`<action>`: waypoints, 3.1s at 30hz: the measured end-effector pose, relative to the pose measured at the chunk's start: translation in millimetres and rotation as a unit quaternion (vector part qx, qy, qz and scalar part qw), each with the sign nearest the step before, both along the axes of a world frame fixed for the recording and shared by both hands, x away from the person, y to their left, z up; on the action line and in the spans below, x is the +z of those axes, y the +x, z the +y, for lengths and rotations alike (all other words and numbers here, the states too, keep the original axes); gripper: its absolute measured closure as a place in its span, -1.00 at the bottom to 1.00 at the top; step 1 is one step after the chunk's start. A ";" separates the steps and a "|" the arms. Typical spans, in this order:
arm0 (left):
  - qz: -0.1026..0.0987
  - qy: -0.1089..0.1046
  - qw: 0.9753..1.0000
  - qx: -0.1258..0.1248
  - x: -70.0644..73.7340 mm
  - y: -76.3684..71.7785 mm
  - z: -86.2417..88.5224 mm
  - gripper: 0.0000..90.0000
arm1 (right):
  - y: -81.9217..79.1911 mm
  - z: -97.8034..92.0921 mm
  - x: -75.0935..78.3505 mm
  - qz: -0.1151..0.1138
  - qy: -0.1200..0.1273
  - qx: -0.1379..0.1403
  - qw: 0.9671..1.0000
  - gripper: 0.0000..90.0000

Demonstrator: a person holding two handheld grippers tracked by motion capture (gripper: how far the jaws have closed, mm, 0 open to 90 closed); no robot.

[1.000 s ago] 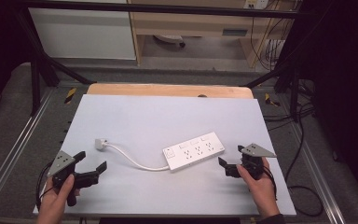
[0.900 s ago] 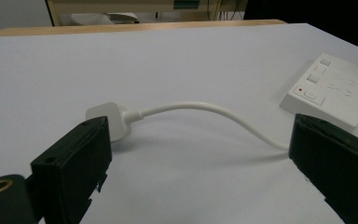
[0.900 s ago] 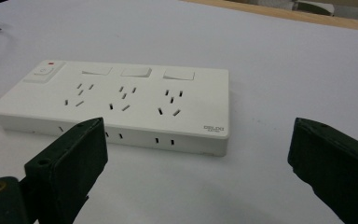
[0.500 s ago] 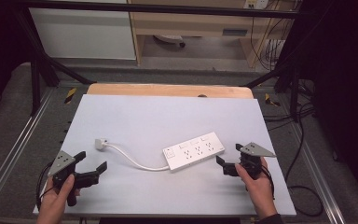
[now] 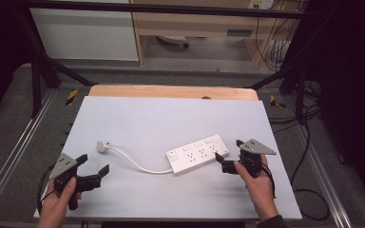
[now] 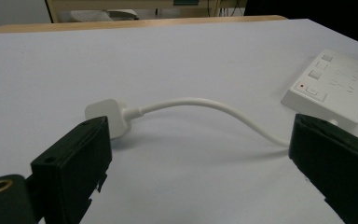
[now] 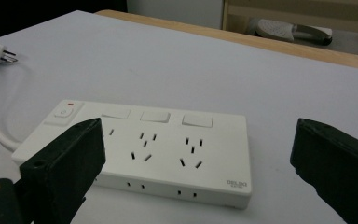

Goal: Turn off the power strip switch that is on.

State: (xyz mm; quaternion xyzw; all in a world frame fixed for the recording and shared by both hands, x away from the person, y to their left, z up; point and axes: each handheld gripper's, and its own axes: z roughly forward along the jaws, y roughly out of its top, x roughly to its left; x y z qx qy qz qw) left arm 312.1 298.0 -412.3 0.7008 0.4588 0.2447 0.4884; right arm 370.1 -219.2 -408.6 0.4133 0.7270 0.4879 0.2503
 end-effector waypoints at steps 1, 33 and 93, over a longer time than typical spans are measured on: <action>-0.001 -0.001 1.000 0.000 0.0 0.0 0.2 -0.87 | 0.4 1.7 1.9 -0.001 0.001 0.001 1.000 -0.92; 0.001 0.000 1.000 0.004 -0.6 0.2 1.1 -0.87 | 36.9 43.1 22.4 -0.009 0.002 0.008 1.000 -0.94; 0.005 0.006 1.000 0.001 -2.3 0.9 -0.1 -0.87 | 70.7 57.1 0.6 -0.023 -0.033 0.015 0.999 1.00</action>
